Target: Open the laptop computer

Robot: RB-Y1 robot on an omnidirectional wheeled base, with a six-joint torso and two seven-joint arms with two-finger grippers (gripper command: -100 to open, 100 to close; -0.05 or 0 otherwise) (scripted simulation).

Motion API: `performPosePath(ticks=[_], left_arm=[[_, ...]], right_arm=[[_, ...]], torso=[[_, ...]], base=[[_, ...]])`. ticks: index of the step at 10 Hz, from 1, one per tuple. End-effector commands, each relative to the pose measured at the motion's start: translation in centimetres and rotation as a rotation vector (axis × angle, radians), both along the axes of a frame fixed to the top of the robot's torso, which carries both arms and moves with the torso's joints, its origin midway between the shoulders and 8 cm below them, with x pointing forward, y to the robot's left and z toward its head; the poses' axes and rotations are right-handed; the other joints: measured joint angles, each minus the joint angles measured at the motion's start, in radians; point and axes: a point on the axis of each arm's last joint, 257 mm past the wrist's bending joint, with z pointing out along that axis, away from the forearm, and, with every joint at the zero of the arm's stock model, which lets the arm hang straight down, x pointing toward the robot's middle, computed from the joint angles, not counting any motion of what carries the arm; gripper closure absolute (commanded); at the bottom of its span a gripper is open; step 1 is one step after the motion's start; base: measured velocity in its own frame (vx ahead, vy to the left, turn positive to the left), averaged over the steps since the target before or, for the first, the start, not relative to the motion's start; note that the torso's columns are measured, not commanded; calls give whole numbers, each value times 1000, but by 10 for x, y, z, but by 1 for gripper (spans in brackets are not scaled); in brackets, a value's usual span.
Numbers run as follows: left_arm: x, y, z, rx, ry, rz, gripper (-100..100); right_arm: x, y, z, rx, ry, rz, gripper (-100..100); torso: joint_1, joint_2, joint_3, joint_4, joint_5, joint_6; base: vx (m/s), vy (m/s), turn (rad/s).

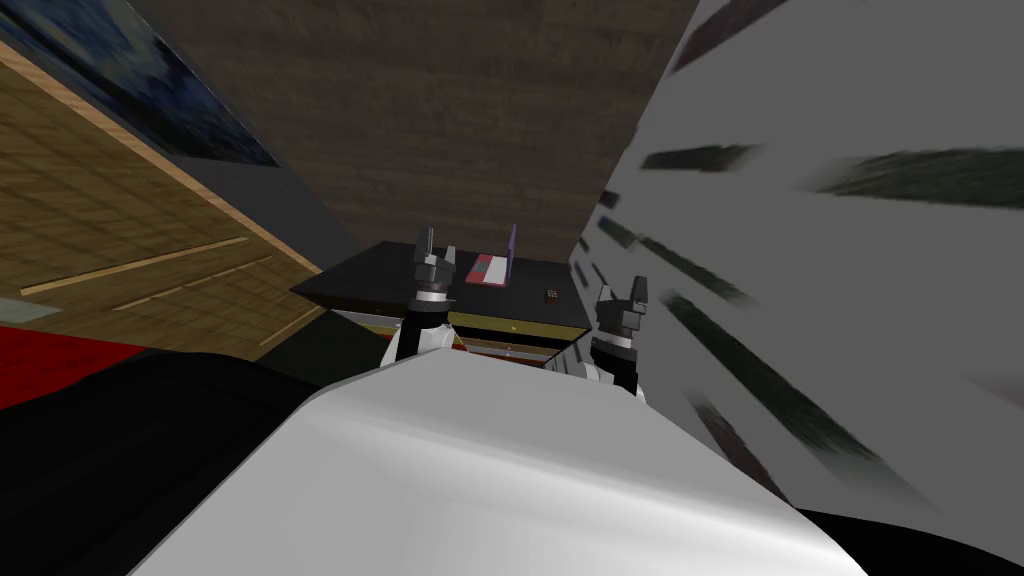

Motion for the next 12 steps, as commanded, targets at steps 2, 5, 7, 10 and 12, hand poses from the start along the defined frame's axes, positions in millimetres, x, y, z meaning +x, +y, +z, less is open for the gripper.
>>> performPosePath(ticks=[2,5,7,10,12], left_arm=[[0,0,0,0,0,0,0],[0,0,0,0,0,0,0],[0,0,0,0,0,0,0],[8,-4,-2,22,25,-20,-100],[16,-7,-4,40,51,-36,-100]], right_arm=[[0,0,0,0,0,0,0],[0,0,0,0,0,0,0],[0,0,0,0,0,0,0],[0,0,0,0,0,0,0],[0,0,0,0,0,0,0]], torso=[[0,104,-209,105,0,0],[0,322,-644,322,0,0],[0,470,-939,470,0,0],[0,691,-1382,691,0,0],[-2,734,-1471,734,-1,0]], base=[[0,0,0],[0,0,0],[0,0,0],[3,-12,-23],[3,-55,-74]])
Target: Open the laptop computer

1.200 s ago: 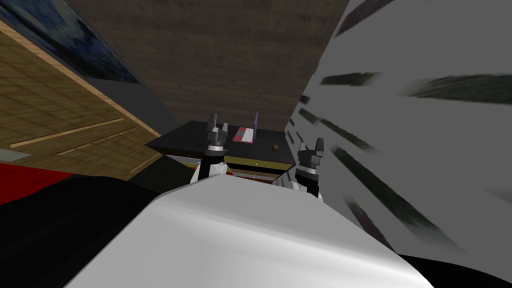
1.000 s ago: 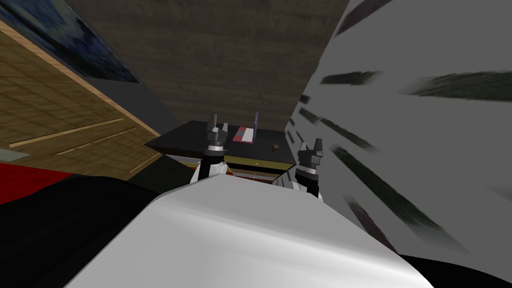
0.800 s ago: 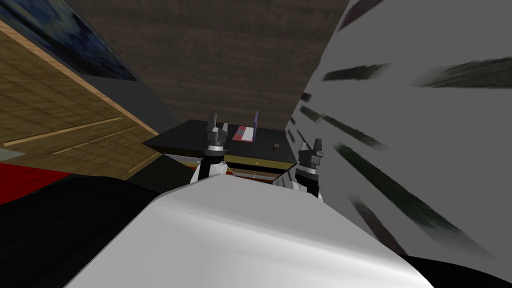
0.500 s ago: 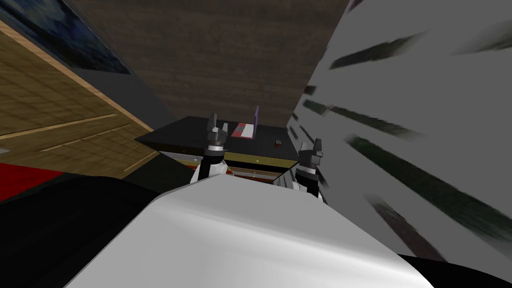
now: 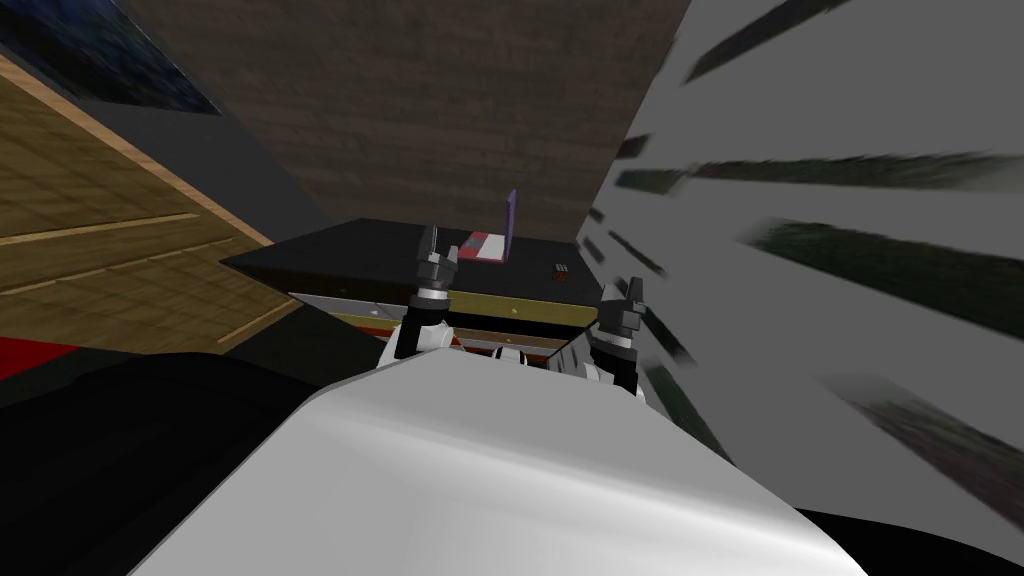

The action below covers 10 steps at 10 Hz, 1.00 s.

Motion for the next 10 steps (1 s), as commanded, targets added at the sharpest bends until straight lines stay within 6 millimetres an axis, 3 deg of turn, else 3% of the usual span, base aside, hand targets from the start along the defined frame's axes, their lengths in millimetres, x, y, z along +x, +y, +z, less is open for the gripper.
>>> performPosePath(ticks=[1,10], left_arm=[[12,-4,-3,25,41,-23,-100],[54,-13,-9,117,173,-74,-100]], right_arm=[[0,0,0,0,0,0,0],[0,0,0,0,0,0,0]], torso=[[1,3,-4,3,0,0],[2,4,-5,4,1,0]], base=[[-4,-48,-62],[-7,-32,-70]])
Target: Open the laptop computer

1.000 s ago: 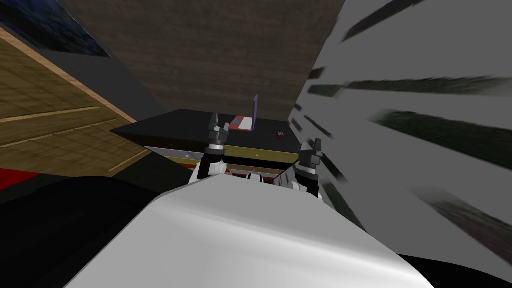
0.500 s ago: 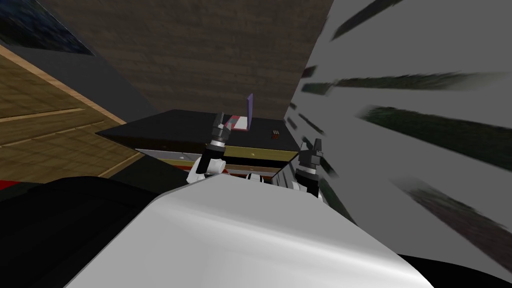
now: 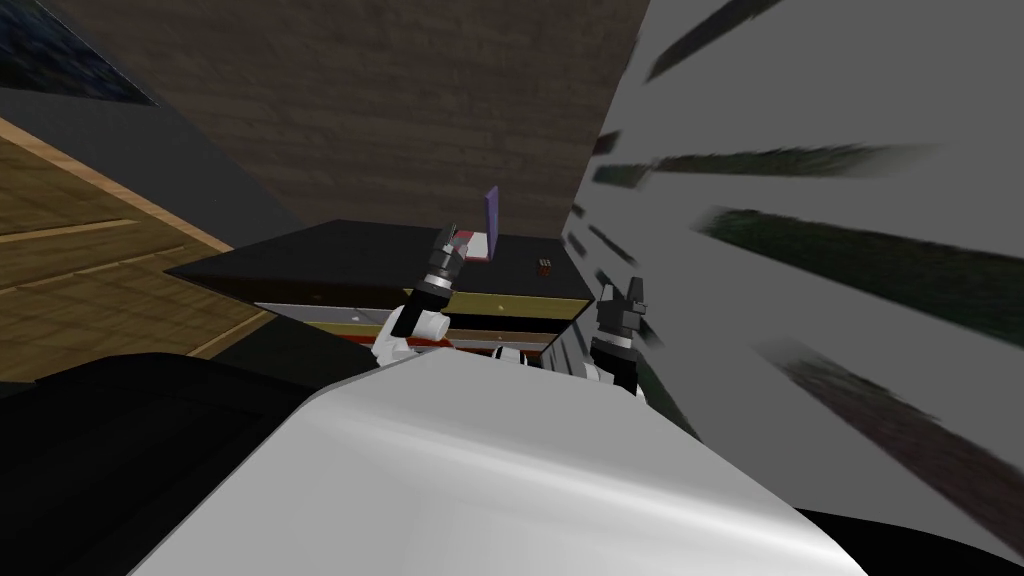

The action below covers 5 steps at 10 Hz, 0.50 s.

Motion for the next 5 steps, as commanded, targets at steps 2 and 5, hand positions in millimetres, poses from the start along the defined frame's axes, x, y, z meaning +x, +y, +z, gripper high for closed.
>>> performPosePath(ticks=[2,5], left_arm=[[16,-1,-2,36,54,-9,-100],[28,-2,0,72,87,-16,-100]], right_arm=[[0,0,0,0,0,0,0],[0,0,0,0,0,0,0]], torso=[[0,0,0,0,0,0],[0,0,0,0,0,0]], base=[[-7,-16,-50],[-7,-18,-78]])
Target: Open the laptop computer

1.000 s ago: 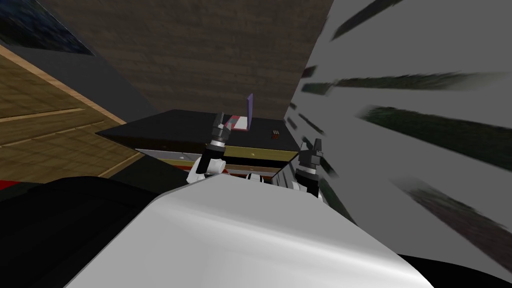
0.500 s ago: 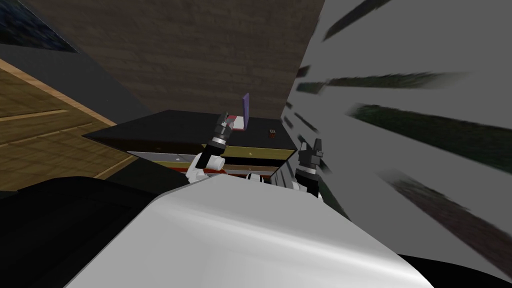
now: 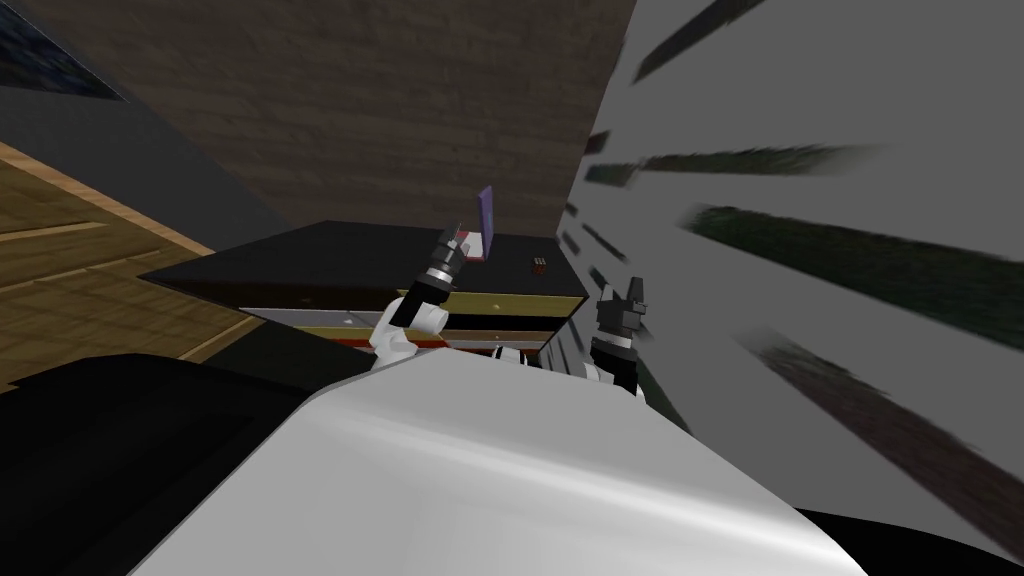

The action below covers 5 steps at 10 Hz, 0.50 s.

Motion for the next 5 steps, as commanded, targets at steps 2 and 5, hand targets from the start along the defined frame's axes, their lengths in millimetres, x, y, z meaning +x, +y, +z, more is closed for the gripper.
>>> performPosePath(ticks=[2,5], left_arm=[[17,1,-2,46,57,-2,-100],[26,3,-6,66,96,5,-100]], right_arm=[[0,0,0,0,0,0,0],[0,0,0,0,0,0,0]], torso=[[0,0,0,0,0,0],[0,0,0,0,0,0]], base=[[-8,-14,-62],[-7,-5,-57]])
